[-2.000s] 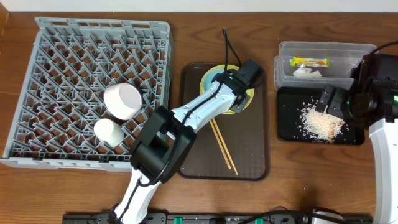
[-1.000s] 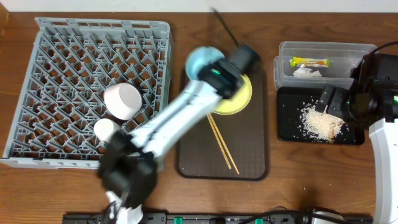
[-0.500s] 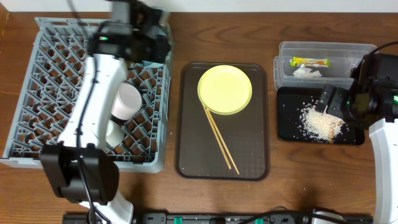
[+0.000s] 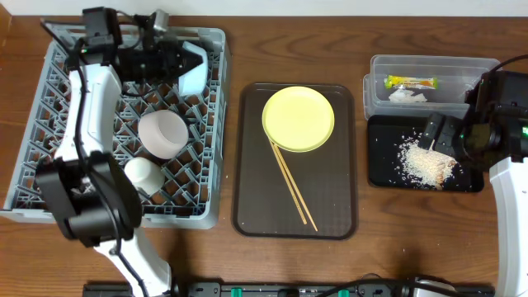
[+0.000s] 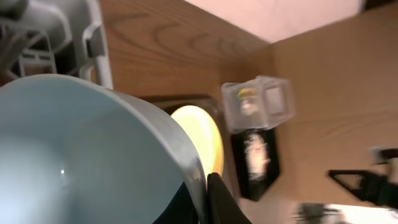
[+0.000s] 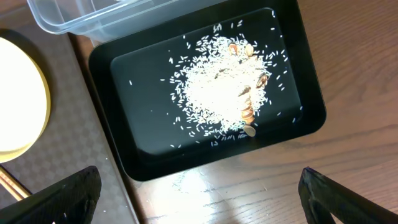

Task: Sort waste into correct bins and load items into the dishwasher
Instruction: 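Lift the light-blue bowl off the yellow plate and carry it to the rack, then lower the light-blue bowl into the rack's back row and release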

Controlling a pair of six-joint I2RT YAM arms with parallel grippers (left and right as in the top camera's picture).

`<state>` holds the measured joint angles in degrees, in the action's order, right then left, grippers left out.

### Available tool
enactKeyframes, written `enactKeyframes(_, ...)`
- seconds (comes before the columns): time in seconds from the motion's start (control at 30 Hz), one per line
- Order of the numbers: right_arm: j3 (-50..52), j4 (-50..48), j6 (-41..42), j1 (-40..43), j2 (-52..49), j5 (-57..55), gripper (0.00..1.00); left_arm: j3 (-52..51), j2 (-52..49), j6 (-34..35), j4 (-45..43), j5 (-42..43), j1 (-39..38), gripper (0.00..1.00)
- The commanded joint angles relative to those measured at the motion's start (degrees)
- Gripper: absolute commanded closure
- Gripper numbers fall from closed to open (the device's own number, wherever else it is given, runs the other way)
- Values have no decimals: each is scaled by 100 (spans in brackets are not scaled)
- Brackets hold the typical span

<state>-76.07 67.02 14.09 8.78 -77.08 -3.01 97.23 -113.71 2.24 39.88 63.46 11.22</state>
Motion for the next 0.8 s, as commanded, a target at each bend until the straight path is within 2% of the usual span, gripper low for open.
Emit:
enactKeyframes(0.0,-103,9,46,44,20,4,1,50,-444,566,-55,911,264,92)
enactKeyframes(0.4,-103,7,46,44,20,4,1,50,-953,629,-2,1132,1038,92)
enactKeyframes(0.57,-103,7,46,44,20,4,1,50,-953,629,-219,1923,1051,92)
enactKeyframes(0.77,-103,9,46,44,20,4,1,50,-953,754,-297,2153,1051,92)
